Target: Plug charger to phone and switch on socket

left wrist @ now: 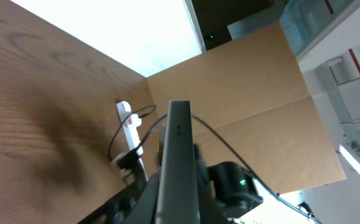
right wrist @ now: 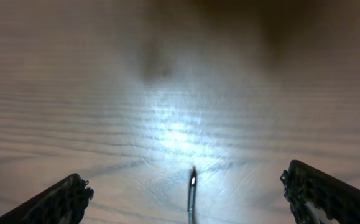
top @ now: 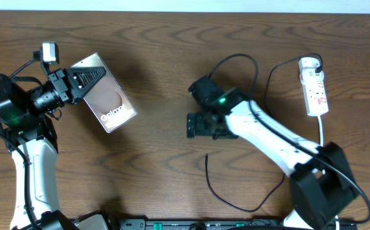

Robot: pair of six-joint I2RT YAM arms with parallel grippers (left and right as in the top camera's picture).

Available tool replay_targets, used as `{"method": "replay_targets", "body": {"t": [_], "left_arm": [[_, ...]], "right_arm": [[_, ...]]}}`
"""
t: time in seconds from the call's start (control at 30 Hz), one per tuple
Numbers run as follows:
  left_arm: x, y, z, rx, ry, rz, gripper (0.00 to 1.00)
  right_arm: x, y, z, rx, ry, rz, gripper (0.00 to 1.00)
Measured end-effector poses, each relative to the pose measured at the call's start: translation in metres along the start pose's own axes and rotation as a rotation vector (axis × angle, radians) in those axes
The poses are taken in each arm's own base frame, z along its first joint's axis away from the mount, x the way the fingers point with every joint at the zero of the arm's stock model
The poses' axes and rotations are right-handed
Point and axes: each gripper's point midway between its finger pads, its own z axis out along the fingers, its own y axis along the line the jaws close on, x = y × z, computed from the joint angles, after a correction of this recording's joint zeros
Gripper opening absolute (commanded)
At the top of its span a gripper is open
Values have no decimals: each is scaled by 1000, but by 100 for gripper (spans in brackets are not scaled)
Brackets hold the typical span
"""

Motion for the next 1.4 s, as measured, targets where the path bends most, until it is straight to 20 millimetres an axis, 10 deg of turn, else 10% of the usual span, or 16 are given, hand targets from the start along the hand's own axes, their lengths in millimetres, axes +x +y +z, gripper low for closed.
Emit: {"method": "replay_targets", "body": {"t": [0.23, 0.9, 1.4], "left_arm": [[0, 0, 0, 0, 0, 13, 7], [0, 0, 0, 0, 1, 18, 7], [0, 1, 0, 0, 1, 17, 8]], "right_arm": [[30, 0, 36, 91, 87, 83, 94], [57, -12, 59, 118, 142, 159, 91], [70, -5, 59, 113, 167, 131, 47]]}}
